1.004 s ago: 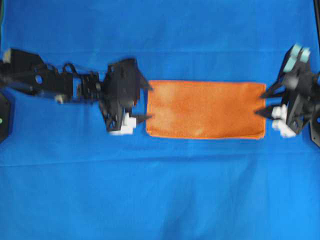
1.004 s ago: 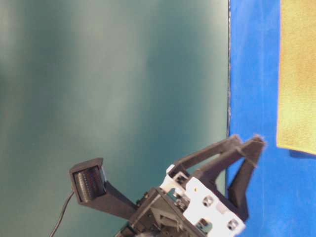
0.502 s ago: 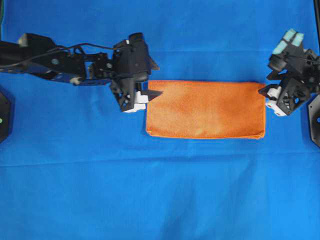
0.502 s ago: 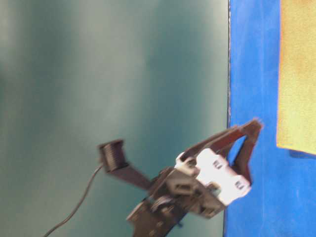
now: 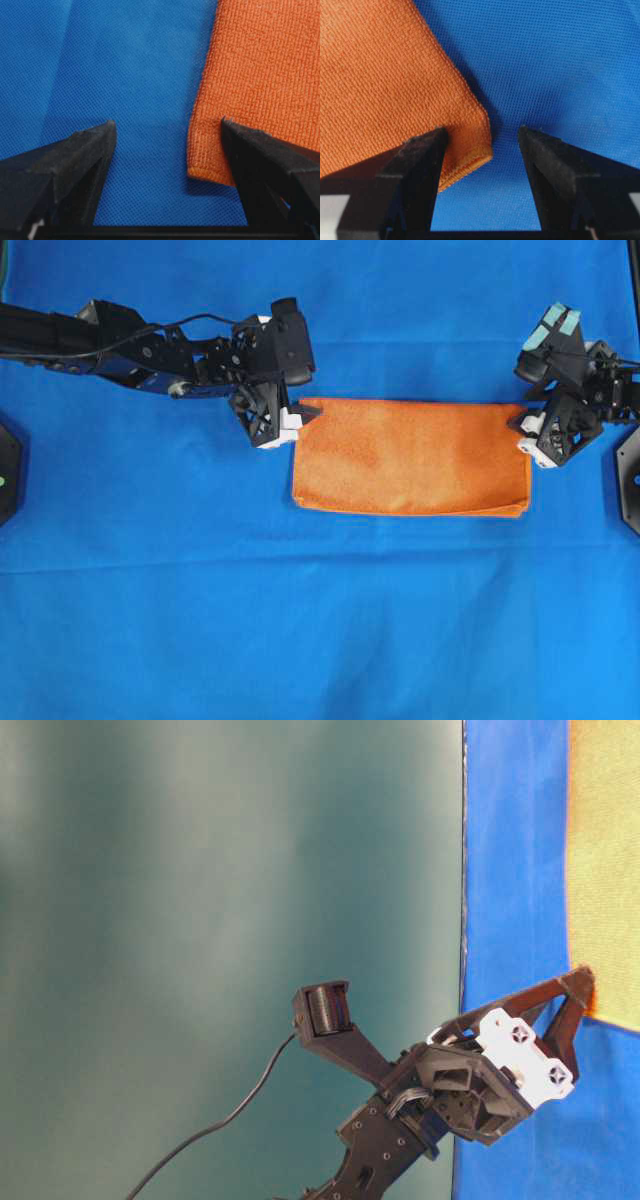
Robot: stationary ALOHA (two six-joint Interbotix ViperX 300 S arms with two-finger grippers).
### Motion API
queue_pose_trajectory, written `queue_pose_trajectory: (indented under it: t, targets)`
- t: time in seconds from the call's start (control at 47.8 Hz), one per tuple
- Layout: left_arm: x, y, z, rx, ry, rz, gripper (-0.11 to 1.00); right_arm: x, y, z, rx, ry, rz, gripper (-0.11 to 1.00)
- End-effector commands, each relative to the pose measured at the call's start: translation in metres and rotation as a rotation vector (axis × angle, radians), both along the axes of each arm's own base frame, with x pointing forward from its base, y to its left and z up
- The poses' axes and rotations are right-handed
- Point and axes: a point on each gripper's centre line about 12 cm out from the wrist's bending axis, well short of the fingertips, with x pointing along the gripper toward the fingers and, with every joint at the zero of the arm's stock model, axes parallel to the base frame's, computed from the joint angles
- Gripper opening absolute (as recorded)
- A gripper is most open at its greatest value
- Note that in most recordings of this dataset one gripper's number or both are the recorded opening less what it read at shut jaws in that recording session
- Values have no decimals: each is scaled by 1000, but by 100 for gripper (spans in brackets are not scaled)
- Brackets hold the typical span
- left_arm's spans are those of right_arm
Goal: Fold the orange towel.
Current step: 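Grasp the left and right ends of the folded strip with both grippers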
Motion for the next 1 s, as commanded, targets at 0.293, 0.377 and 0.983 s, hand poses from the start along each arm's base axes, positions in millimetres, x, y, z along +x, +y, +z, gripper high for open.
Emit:
queue_pose_trajectory:
  t: [0.293, 0.377, 0.983]
  targets:
    - [11, -14, 8, 43, -20, -74, 35, 6, -1, 5, -14, -52, 16, 18]
    - [11, -19, 8, 55, -13, -98, 14, 7, -1, 5, -15, -56, 19, 2]
    - [4, -19, 65, 56, 2, -108, 1, 8, -5, 40, -71, -117, 0, 2]
